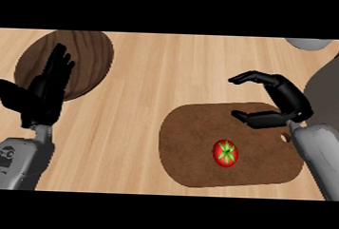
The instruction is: Pick the tomato from the cutting board and place it in the pot
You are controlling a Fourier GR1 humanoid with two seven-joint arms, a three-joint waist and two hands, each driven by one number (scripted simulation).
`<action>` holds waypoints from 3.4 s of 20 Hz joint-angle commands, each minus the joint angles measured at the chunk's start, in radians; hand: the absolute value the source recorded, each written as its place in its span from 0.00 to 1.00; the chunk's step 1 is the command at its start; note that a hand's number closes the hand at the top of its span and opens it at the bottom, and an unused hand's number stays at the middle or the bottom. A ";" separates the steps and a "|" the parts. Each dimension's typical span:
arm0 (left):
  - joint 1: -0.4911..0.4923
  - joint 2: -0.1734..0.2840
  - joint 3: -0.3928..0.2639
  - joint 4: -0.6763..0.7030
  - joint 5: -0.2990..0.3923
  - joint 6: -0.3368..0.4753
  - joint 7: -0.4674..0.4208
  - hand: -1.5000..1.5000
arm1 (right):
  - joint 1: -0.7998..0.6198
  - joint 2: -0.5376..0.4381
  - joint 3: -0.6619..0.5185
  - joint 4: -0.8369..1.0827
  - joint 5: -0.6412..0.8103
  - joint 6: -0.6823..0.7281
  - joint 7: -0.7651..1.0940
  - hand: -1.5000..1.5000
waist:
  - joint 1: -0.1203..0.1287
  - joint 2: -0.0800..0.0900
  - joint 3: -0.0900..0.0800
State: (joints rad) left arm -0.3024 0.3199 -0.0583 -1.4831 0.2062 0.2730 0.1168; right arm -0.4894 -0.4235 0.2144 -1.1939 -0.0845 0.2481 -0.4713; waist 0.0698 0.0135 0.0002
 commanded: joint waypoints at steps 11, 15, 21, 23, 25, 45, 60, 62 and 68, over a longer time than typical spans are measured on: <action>0.091 0.019 0.032 -0.092 0.006 -0.020 0.041 0.50 | -0.260 -0.162 0.077 0.185 0.119 0.364 -0.224 0.00 | -0.054 -0.014 -0.001; 0.088 0.003 0.026 -0.080 -0.012 0.002 0.036 0.50 | -0.304 -0.194 0.216 0.081 0.230 0.397 -0.123 0.00 | -0.059 -0.015 -0.002; 0.073 0.049 0.065 -0.156 0.020 -0.021 0.115 0.50 | -0.322 -0.176 0.350 -0.096 0.334 0.420 0.060 0.00 | -0.063 -0.020 -0.001; 0.136 0.063 0.082 -0.175 0.033 -0.042 0.115 0.50 | -0.261 -0.183 0.374 -0.151 0.362 0.421 0.086 0.00 | -0.065 -0.020 -0.001; 0.116 0.043 0.086 -0.128 0.031 -0.049 0.081 0.50 | -0.209 -0.175 0.394 -0.256 0.359 0.451 0.173 0.00 | -0.081 -0.021 -0.001; 0.145 -0.046 0.113 -0.151 -0.064 -0.090 0.066 0.50 | -0.037 0.001 0.267 -0.293 0.706 0.498 0.201 0.00 | -0.066 -0.014 0.000; 0.156 -0.089 0.129 -0.199 -0.088 -0.131 0.106 0.50 | -0.040 0.113 0.226 -0.065 0.936 0.409 0.064 0.00 | -0.062 -0.013 0.000; 0.060 -0.075 0.156 -0.105 -0.103 -0.123 0.116 0.50 | -0.021 0.132 0.234 -0.137 0.948 0.467 0.098 0.00 | -0.068 -0.013 0.000; 0.124 -0.101 0.137 -0.197 -0.118 -0.106 0.135 0.50 | 0.019 0.073 0.312 -0.116 1.024 0.318 -0.109 1.00 | -0.066 -0.014 0.000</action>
State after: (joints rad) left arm -0.1974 0.2536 0.1066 -1.6474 0.1213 0.1415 0.2407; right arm -0.4885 -0.3477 0.5158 -1.3186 0.9021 0.5826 -0.4960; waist 0.0044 -0.0012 -0.0013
